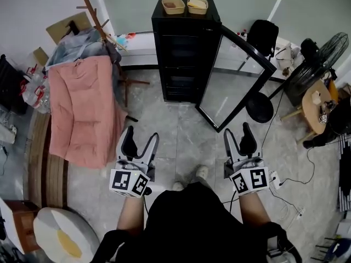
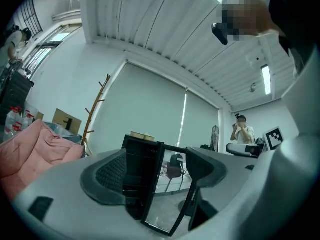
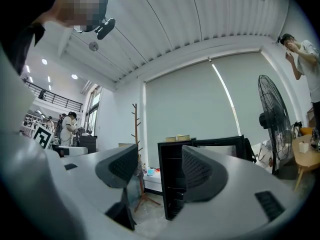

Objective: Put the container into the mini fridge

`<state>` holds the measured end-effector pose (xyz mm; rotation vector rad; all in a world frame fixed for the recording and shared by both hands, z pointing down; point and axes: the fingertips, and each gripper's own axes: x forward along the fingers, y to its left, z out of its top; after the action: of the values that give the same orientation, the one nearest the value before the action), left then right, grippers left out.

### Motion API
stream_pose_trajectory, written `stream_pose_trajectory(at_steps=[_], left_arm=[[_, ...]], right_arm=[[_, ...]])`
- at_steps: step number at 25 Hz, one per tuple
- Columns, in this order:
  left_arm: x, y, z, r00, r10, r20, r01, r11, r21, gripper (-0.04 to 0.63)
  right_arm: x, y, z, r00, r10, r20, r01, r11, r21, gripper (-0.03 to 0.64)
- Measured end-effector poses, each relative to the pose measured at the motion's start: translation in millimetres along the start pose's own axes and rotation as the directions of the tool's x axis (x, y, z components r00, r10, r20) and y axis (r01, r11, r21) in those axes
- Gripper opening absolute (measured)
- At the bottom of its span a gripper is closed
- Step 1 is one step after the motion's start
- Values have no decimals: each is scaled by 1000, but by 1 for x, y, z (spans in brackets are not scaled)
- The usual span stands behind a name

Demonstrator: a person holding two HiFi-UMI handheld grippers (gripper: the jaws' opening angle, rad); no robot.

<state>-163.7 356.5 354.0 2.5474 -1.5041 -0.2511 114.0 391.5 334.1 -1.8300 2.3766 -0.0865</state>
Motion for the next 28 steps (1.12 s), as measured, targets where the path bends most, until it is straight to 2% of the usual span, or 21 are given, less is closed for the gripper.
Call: stream_pose_trajectory(at_steps=[5,11,22,28], left_arm=[[13,8,-8,1000,-3,-5,3,1000,-7,367],[45,35,-13,999,41,-11,-41,999,-28,365],[158,78,12,996,78,42,-78,997,-4,365],[216,83,19,995,89,51,-90,996,15,365]], right_arm=[[21,-6,-9,1000,-4,-5,4,1000,6,284],[72,-24,-23,1000,16,-19,-15,1000,27,279],[195,-72,-13,998,68,15,-68,997,23,262],[249,-108,-15,995,94,14,-95,993,74,258]])
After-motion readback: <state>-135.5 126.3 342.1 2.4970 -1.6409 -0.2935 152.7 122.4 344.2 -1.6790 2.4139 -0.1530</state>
